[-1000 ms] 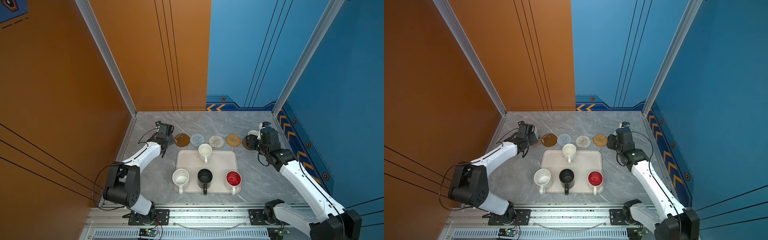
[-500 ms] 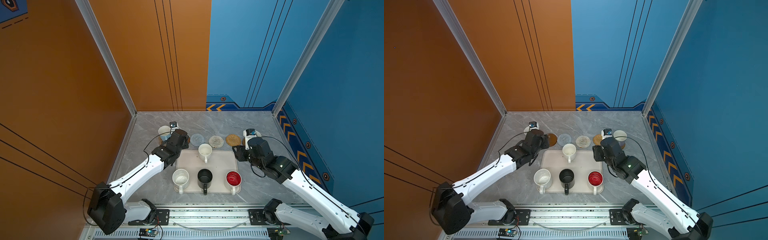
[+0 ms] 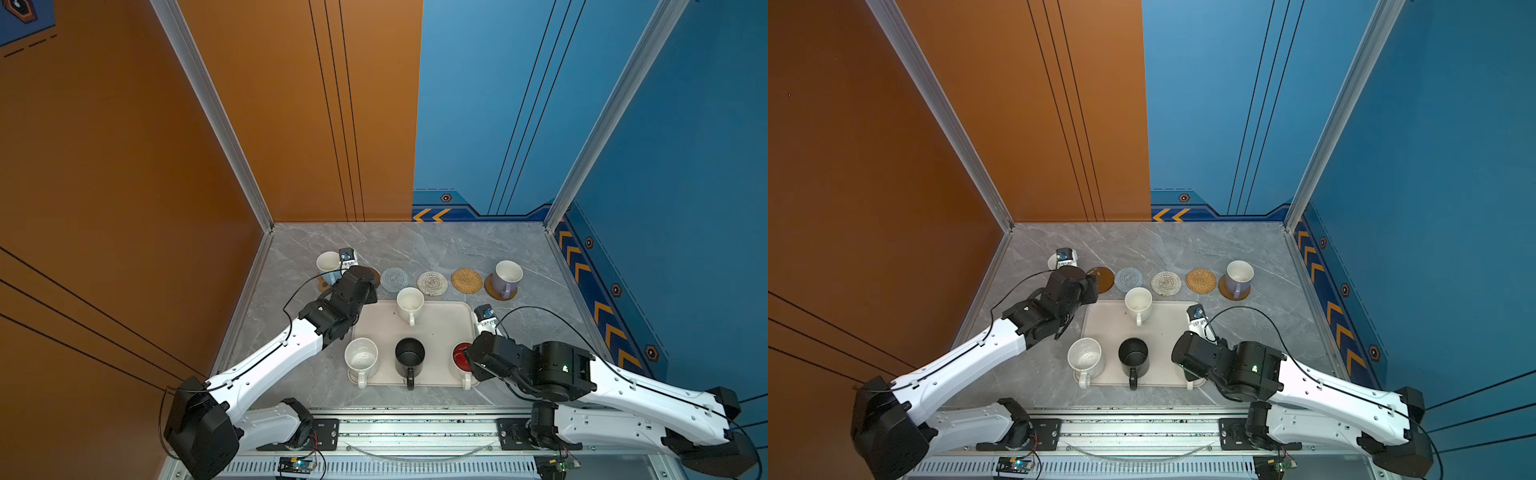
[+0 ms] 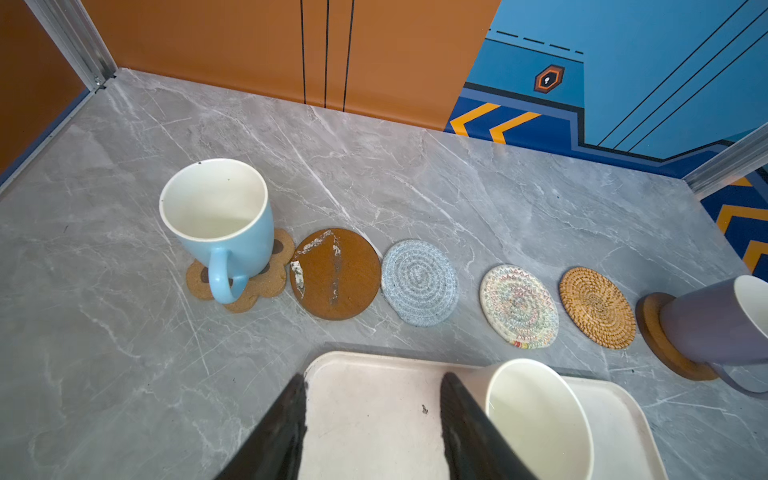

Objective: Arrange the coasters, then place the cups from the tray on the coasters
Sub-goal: 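Raise the left gripper off the mug while right reaches toward the red mug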

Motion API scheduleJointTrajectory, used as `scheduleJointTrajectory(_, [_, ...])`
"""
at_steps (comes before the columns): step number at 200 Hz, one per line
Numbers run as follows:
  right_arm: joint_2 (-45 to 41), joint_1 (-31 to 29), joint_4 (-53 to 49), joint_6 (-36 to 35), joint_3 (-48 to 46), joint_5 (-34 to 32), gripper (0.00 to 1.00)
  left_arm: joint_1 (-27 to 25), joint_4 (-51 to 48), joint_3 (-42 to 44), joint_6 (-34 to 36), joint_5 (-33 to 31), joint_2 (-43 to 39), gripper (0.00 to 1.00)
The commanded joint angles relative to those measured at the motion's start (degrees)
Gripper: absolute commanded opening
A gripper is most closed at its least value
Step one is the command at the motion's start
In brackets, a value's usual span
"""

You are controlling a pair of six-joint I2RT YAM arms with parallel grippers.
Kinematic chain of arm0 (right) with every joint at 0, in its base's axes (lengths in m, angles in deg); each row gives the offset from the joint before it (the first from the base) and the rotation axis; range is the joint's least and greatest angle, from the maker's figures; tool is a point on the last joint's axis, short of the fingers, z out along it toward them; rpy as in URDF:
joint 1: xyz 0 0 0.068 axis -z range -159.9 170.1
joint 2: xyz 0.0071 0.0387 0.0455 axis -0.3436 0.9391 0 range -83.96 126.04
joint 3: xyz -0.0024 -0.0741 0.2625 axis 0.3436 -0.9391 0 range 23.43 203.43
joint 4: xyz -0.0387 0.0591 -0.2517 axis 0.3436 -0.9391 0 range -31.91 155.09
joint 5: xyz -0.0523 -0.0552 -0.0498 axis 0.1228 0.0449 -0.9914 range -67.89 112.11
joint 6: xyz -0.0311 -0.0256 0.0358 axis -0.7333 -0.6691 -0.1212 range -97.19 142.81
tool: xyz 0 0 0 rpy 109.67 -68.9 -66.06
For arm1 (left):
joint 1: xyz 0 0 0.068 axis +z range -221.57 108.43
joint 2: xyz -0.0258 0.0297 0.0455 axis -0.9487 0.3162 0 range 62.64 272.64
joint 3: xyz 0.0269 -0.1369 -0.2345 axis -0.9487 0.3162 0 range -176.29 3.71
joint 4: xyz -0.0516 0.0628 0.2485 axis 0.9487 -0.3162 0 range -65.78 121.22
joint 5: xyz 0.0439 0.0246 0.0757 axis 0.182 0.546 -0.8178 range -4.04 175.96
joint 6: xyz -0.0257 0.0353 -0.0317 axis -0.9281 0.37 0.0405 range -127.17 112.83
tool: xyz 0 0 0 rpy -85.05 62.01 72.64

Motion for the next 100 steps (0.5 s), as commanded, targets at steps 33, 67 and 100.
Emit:
scheduleJointTrajectory(33, [4.45, -8.46, -6.66, 13.87, -2.57, 0.25, 0.53, -0.69, -0.68, 1.79, 1.09, -1.55, -3.11, 0.55])
scheduleJointTrajectory(67, [4.75, -12.03, -6.81, 20.61, -6.35, 2.84, 0.51, -0.91, -0.65, 1.96, 1.17, -0.85, -3.23, 0.55])
scheduleJointTrajectory(100, [4.4, -14.03, -4.76, 24.63, -10.11, 4.33, 0.5, -1.04, -0.62, 2.05, 1.18, -0.82, -3.1, 0.56])
